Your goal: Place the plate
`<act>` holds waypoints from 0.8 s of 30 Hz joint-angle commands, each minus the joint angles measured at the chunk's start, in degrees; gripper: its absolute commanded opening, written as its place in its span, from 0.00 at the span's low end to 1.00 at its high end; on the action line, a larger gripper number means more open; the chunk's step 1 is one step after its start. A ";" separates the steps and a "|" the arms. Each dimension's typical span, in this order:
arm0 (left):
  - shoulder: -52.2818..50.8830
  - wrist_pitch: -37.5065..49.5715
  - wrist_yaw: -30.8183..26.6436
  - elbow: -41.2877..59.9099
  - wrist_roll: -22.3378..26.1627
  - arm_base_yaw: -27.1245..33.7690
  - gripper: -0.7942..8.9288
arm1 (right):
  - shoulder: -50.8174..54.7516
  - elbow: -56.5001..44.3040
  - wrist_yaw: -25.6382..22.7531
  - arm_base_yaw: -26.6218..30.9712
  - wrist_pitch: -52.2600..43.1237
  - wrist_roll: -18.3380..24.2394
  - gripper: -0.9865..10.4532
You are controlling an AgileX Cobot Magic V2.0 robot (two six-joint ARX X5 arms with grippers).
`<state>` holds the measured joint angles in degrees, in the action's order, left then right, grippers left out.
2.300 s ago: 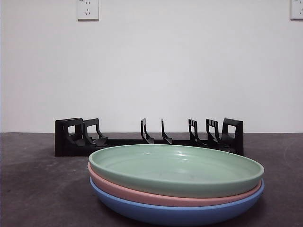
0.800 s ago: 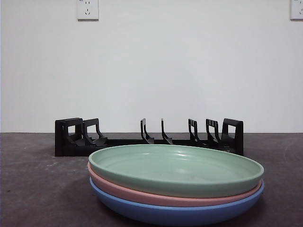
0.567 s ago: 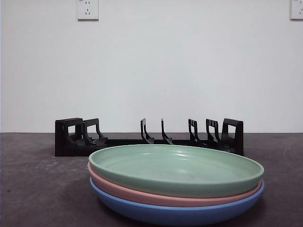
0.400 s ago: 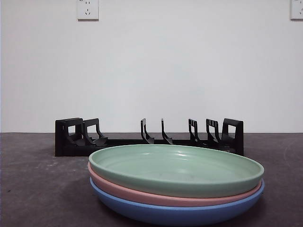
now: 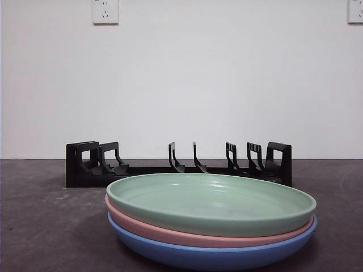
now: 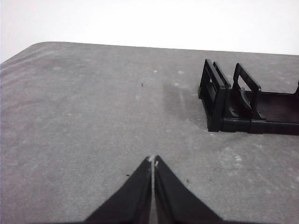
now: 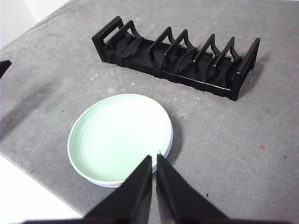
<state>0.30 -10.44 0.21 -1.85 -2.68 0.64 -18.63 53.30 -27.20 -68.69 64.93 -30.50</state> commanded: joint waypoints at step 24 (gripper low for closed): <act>-0.11 -0.35 -0.22 1.14 0.09 0.11 0.09 | 13.53 -27.82 14.69 48.78 -37.35 22.56 0.10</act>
<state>0.30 -10.44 0.19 -1.85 -2.68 0.64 -5.63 27.14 -15.64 -22.96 29.63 -15.70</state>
